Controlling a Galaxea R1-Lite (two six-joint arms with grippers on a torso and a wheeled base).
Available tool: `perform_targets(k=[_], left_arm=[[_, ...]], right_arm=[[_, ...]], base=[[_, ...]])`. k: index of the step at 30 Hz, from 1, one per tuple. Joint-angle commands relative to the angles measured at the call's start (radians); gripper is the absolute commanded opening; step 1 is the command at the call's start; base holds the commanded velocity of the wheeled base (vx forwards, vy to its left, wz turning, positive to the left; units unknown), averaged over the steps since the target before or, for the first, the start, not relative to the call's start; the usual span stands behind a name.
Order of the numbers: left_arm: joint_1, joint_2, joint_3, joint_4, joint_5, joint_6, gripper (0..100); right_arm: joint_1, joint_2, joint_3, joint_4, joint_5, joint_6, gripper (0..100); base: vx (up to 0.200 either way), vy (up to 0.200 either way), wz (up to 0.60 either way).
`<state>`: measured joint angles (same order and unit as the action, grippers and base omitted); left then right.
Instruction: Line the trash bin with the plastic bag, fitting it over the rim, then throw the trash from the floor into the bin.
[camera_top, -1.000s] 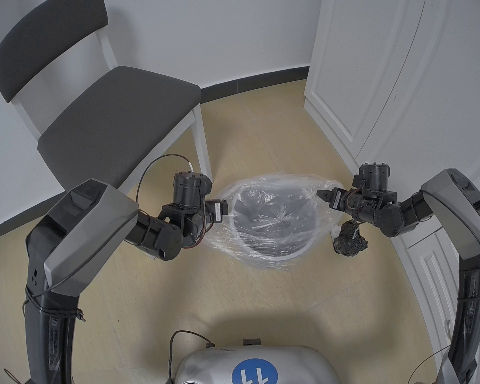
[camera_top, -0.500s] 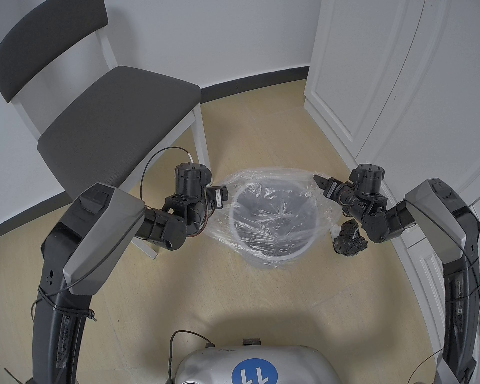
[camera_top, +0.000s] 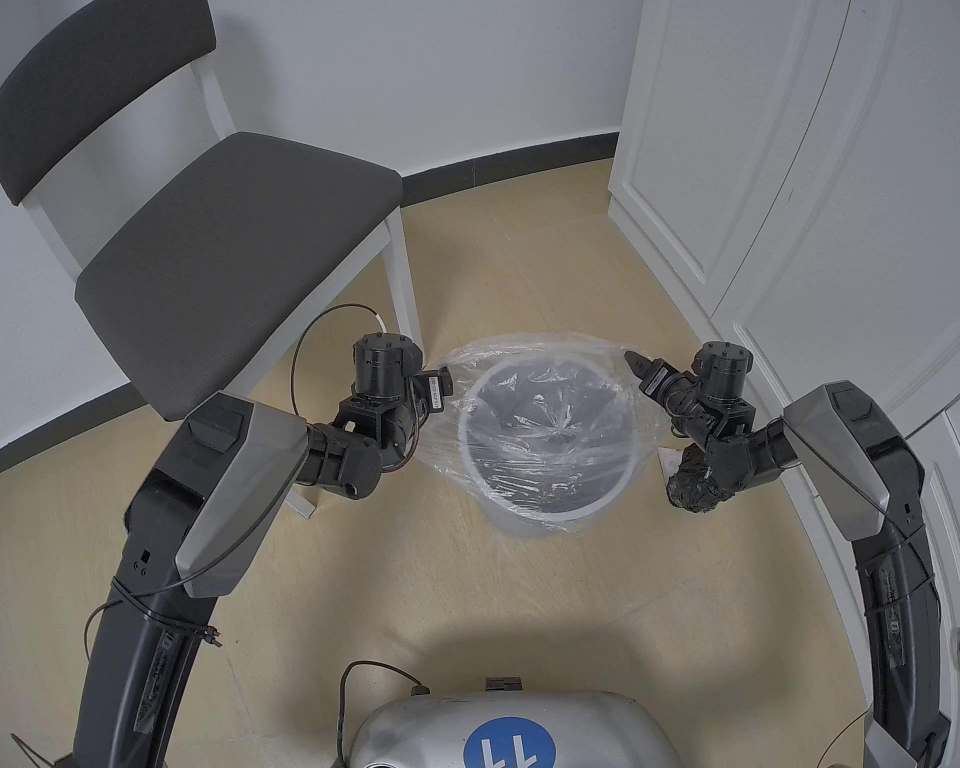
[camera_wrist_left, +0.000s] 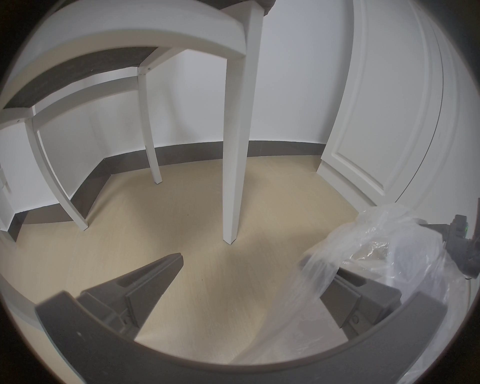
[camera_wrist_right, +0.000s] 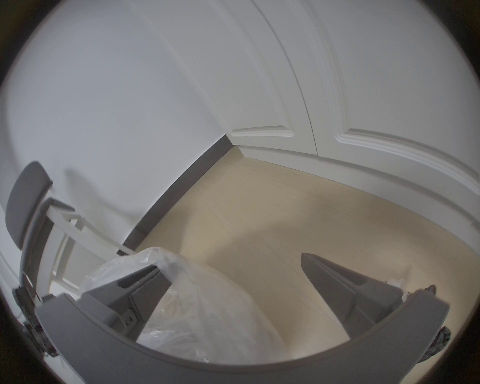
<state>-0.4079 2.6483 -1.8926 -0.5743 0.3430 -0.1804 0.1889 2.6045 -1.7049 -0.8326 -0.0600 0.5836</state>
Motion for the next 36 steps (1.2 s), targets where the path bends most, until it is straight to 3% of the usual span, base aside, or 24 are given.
perform_targets(k=[1,9,16,20,26,32,36], left_arm=[[0.004,0.053,-0.033,0.005,0.001,-0.001,100],[0.004,0.087,-0.059,0.082,0.001,-0.002,100],[0.006,0.009,0.032,0.102,-0.001,-0.027,100],[0.008,-0.070,0.058,0.114,0.001,-0.027,100],[-0.002,-0.223,0.205,0.183,-0.001,-0.027,100],[-0.016,-0.277,0.319,0.169,-0.002,-0.031,100],[-0.012,-0.312,0.418,0.172,-0.015,-0.027,100]], right_arm=[[-0.003,0.051,-0.036,0.006,0.000,0.008,100],[0.000,0.085,-0.052,0.010,0.000,0.007,100],[-0.009,0.062,-0.038,0.033,0.002,0.002,100],[0.001,-0.073,0.096,-0.019,0.000,-0.047,100],[0.006,-0.328,0.363,0.055,0.066,-0.191,100],[-0.028,-0.362,0.373,0.237,0.129,-0.214,100],[-0.052,-0.351,0.398,0.276,0.183,-0.284,100]], base=[[0.000,0.000,0.00],[0.000,0.000,0.00],[0.000,0.000,0.00],[0.000,0.000,0.00],[0.000,0.000,0.00],[0.000,0.000,0.00],[0.000,0.000,0.00]])
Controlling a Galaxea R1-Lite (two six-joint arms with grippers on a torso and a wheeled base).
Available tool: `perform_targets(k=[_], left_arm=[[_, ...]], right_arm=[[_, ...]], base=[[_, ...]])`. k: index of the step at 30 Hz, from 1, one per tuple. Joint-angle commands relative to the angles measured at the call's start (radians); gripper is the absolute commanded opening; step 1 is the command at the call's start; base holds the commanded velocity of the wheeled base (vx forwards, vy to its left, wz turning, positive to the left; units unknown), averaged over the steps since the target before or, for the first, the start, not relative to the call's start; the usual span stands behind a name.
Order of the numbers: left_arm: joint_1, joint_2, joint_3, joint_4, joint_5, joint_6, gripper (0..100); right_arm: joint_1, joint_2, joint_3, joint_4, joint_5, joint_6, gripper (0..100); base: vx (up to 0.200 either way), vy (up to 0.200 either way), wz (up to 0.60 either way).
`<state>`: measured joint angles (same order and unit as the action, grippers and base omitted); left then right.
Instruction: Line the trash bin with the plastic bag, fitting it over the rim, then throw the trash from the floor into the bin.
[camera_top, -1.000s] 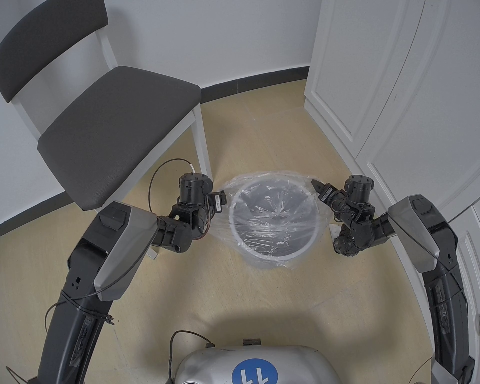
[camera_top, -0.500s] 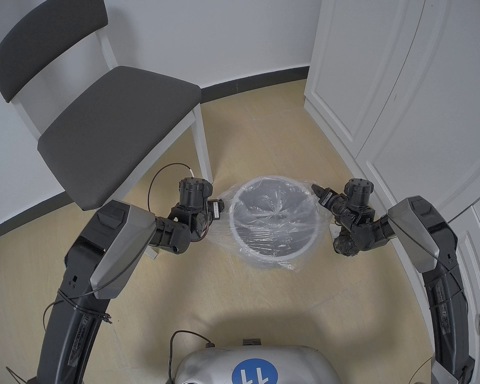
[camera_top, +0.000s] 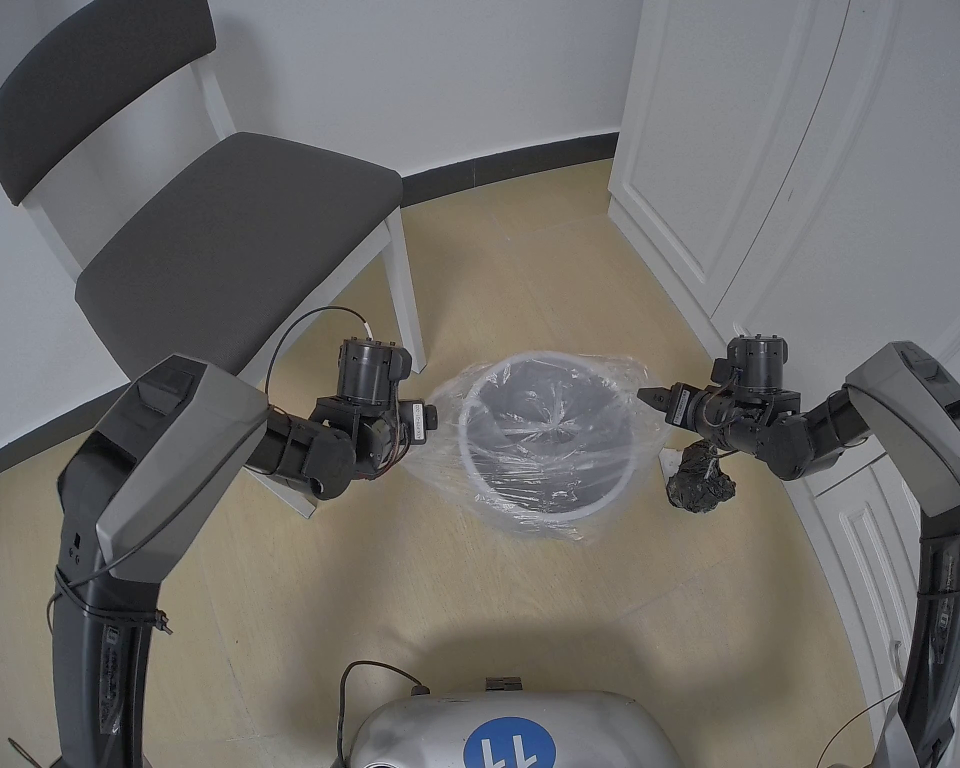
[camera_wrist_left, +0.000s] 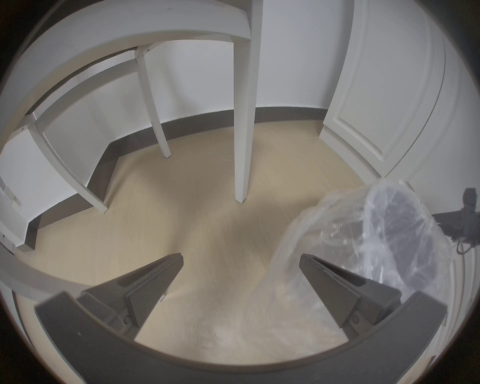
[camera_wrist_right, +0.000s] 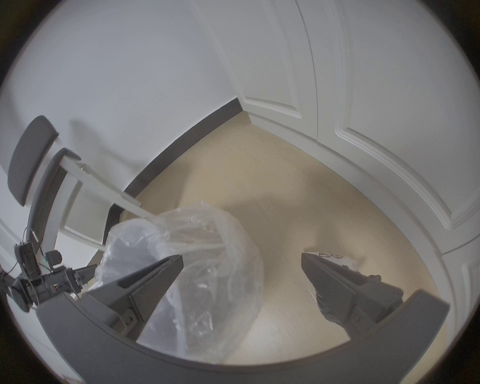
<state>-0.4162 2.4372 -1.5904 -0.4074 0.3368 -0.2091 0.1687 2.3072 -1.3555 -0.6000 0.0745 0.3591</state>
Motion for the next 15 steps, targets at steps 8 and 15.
perform_targets(k=[8,15], left_arm=[[-0.007,-0.080,0.161,0.007,-0.010,0.002,100],[-0.016,-0.006,0.156,0.001,-0.010,-0.003,100]], right_arm=[[-0.066,0.004,0.013,0.121,0.057,-0.091,100],[-0.075,0.132,-0.051,0.109,0.057,-0.111,100]], base=[[0.000,0.000,0.00],[0.000,0.000,0.00]])
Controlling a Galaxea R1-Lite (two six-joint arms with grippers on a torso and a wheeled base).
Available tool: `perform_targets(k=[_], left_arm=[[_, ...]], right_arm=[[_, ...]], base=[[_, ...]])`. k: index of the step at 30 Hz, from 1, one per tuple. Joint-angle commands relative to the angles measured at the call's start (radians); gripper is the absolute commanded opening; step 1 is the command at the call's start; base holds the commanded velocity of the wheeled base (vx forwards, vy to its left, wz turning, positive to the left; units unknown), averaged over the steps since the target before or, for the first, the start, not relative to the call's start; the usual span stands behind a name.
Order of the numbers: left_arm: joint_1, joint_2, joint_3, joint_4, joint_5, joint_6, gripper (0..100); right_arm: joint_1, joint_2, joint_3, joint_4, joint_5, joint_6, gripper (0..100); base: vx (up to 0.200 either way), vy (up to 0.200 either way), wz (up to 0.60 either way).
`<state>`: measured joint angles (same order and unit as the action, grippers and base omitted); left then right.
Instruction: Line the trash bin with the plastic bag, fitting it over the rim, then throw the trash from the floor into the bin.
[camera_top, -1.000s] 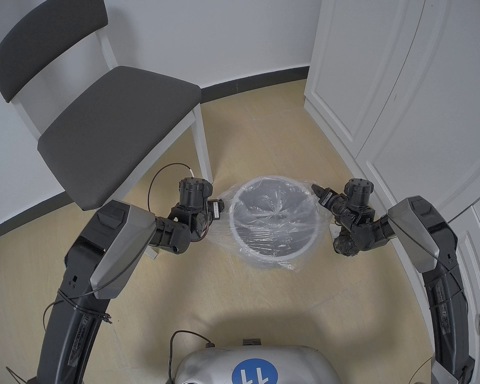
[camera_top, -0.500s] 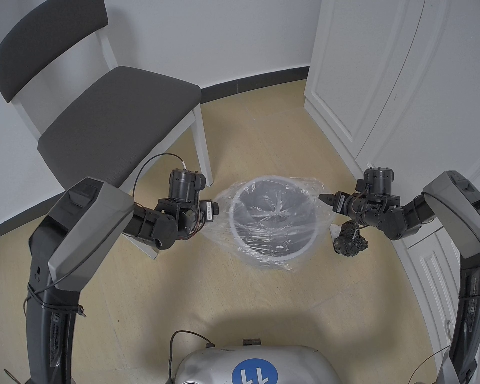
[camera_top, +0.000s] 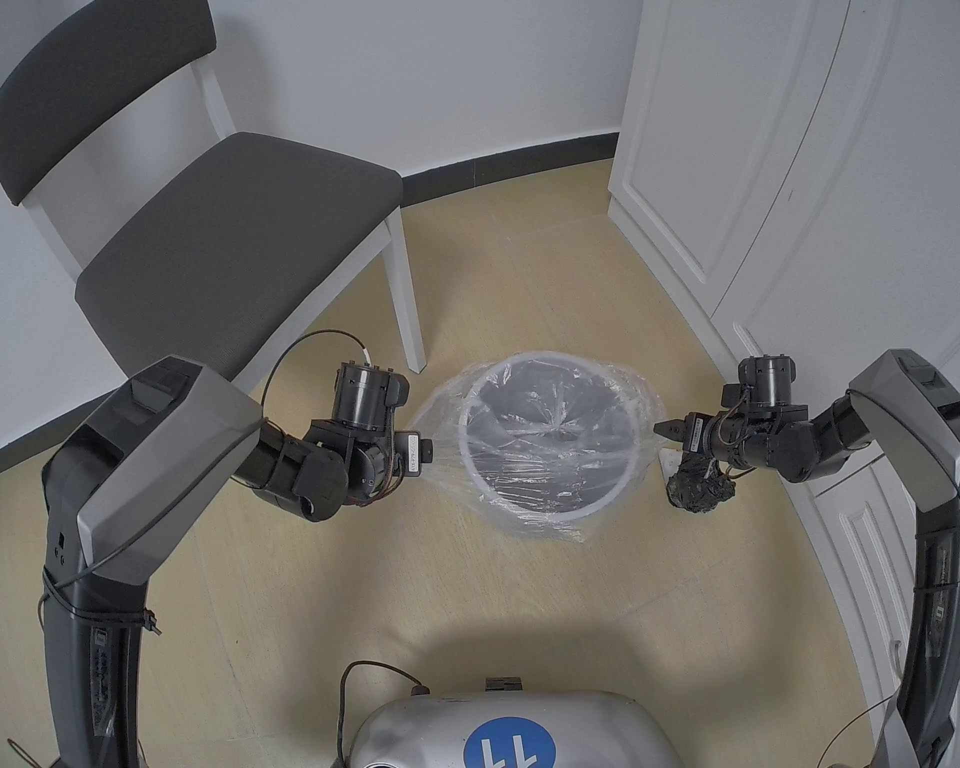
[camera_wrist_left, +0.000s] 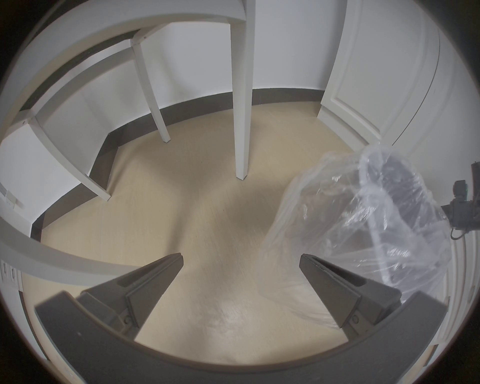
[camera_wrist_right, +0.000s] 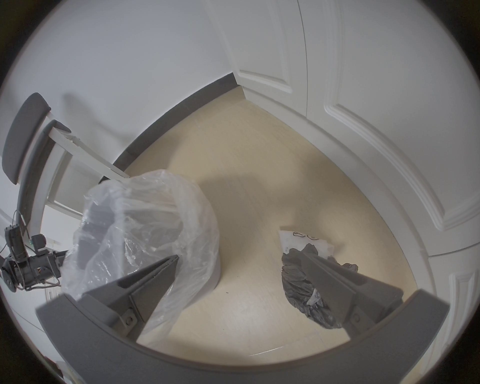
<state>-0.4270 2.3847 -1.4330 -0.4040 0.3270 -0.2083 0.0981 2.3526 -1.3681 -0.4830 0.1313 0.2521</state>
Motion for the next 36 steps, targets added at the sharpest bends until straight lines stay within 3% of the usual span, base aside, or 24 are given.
perform_targets(k=[1,8,14,22,26,36], left_arm=[[-0.006,0.076,-0.010,-0.002,0.000,-0.003,100],[-0.009,0.165,-0.078,-0.002,-0.023,-0.006,100],[-0.012,0.245,-0.164,0.013,-0.022,-0.006,100],[-0.010,0.269,-0.173,0.007,-0.022,-0.010,100],[0.001,0.177,-0.139,0.016,-0.022,-0.040,100],[0.001,-0.165,0.060,0.103,-0.065,-0.031,100]], right_arm=[[0.002,0.134,-0.077,-0.008,0.002,0.006,100],[0.031,0.277,-0.163,-0.062,-0.001,0.082,100],[0.046,0.297,-0.151,-0.078,-0.001,0.078,100],[0.051,0.280,-0.140,-0.086,-0.004,0.076,100],[0.040,0.132,-0.051,-0.077,-0.002,0.056,100],[0.034,-0.220,0.199,-0.069,0.005,-0.096,100]], base=[[0.000,0.000,0.00],[0.000,0.000,0.00],[0.000,0.000,0.00],[0.000,0.000,0.00],[0.000,0.000,0.00],[0.000,0.000,0.00]])
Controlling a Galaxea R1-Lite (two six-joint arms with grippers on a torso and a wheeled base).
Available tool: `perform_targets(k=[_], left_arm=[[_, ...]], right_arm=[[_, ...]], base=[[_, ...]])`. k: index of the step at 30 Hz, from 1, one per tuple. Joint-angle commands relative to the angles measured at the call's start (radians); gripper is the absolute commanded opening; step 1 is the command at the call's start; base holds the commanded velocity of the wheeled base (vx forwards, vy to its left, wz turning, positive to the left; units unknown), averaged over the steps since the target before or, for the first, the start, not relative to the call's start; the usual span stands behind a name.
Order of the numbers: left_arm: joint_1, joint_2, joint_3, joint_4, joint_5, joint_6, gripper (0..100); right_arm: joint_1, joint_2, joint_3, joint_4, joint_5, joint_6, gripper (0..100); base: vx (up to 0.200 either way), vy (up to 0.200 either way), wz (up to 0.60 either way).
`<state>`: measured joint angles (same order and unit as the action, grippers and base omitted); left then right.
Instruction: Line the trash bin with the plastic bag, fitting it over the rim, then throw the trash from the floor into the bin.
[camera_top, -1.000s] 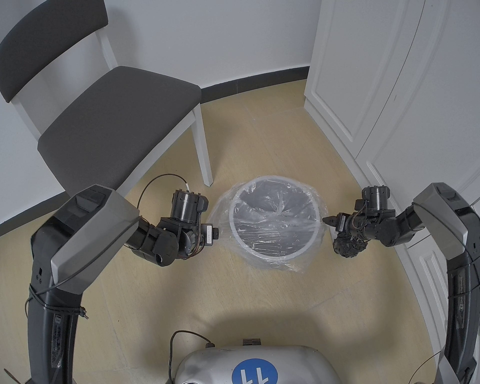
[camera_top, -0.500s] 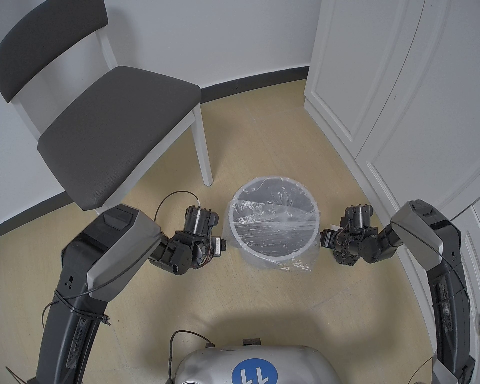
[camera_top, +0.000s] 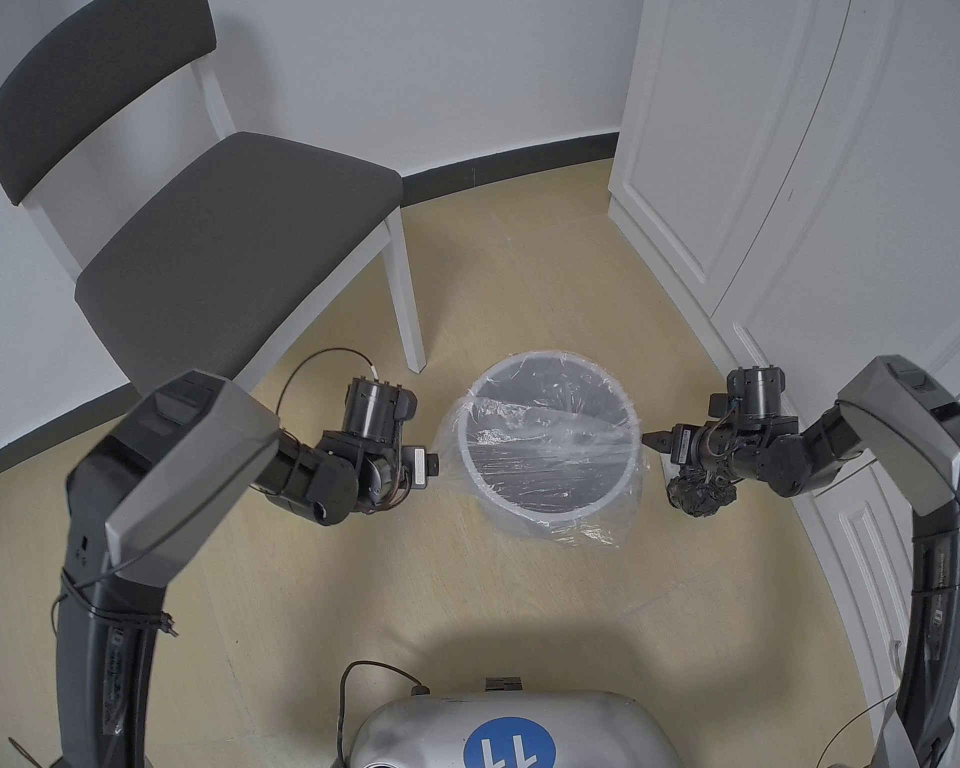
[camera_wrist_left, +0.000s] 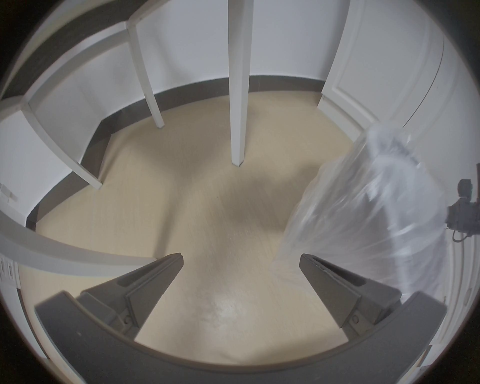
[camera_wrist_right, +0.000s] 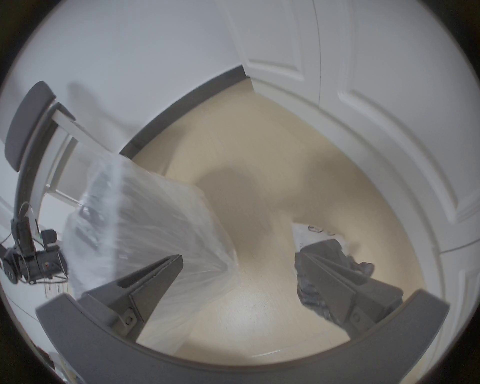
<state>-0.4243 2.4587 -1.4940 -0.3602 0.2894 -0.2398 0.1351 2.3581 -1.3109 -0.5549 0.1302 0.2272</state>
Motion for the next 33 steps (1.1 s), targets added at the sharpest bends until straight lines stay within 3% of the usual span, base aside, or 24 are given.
perform_targets(k=[1,11,12,16,19,20,21,23,28,33], left_arm=[[-0.004,-0.267,0.132,0.079,-0.027,0.002,100],[-0.056,-0.391,0.126,0.167,-0.026,0.013,100],[-0.119,-0.391,0.094,0.170,-0.022,0.023,100],[-0.189,-0.353,0.031,0.173,-0.010,0.071,100],[-0.226,-0.288,-0.061,0.181,0.017,0.149,100],[-0.241,-0.236,-0.130,0.204,0.044,0.183,100],[-0.241,-0.231,-0.138,0.205,0.047,0.185,100],[-0.265,-0.135,-0.287,0.270,0.090,0.195,100],[-0.294,0.022,-0.491,0.349,0.169,0.195,100],[-0.312,0.086,-0.506,0.359,0.188,0.208,100]], right_arm=[[-0.003,-0.240,0.154,0.004,0.009,-0.085,100],[0.009,-0.273,0.185,-0.008,0.011,-0.111,100],[0.001,-0.326,0.200,-0.008,0.011,-0.111,100],[-0.003,-0.415,0.252,-0.010,0.008,-0.118,100],[-0.003,-0.494,0.320,-0.011,-0.001,-0.201,100],[-0.003,-0.531,0.364,-0.017,-0.004,-0.270,100],[-0.003,-0.536,0.369,-0.017,-0.004,-0.275,100],[-0.003,-0.582,0.432,-0.056,-0.017,-0.350,100],[-0.032,-0.602,0.492,-0.189,-0.018,-0.368,100],[-0.084,-0.612,0.496,-0.240,-0.012,-0.371,100]], base=[[0.000,0.000,0.00],[0.000,0.000,0.00],[0.000,0.000,0.00],[0.000,0.000,0.00],[0.000,0.000,0.00],[0.000,0.000,0.00],[0.000,0.000,0.00],[0.000,0.000,0.00],[0.000,0.000,0.00],[0.000,0.000,0.00]])
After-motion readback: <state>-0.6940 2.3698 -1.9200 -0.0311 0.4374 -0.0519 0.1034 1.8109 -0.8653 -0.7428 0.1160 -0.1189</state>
